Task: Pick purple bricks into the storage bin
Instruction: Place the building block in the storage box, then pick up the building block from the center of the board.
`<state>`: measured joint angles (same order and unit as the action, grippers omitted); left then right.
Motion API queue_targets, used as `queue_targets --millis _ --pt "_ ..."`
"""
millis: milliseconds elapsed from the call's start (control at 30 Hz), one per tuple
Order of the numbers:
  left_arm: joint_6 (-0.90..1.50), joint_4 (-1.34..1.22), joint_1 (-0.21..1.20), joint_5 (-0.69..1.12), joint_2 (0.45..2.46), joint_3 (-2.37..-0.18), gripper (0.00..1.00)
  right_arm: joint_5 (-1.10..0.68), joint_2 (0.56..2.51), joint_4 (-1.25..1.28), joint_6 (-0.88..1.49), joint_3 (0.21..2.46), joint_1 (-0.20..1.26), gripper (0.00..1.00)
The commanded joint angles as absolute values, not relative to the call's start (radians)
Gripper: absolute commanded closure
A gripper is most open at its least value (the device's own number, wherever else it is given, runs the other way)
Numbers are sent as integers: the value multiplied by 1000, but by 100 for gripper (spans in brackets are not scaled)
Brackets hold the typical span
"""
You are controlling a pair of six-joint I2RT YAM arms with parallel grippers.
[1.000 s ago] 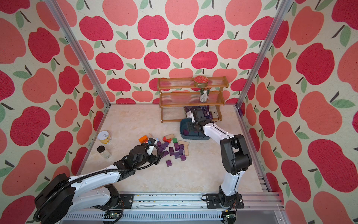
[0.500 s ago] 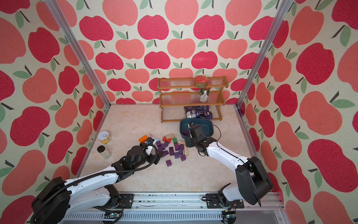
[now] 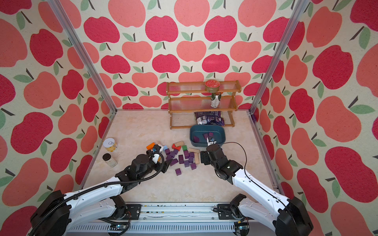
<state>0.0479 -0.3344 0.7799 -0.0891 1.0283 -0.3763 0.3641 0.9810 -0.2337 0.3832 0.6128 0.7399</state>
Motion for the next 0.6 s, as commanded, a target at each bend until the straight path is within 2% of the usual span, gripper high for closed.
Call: queue_targets --millis 0,567 --pt "72 -355 775 -92 1025 -362 1 350 939 -268 436 572 752 19" --pt "23 -334 766 -152 1013 -359 1 237 1060 -157 493 493 888 19"
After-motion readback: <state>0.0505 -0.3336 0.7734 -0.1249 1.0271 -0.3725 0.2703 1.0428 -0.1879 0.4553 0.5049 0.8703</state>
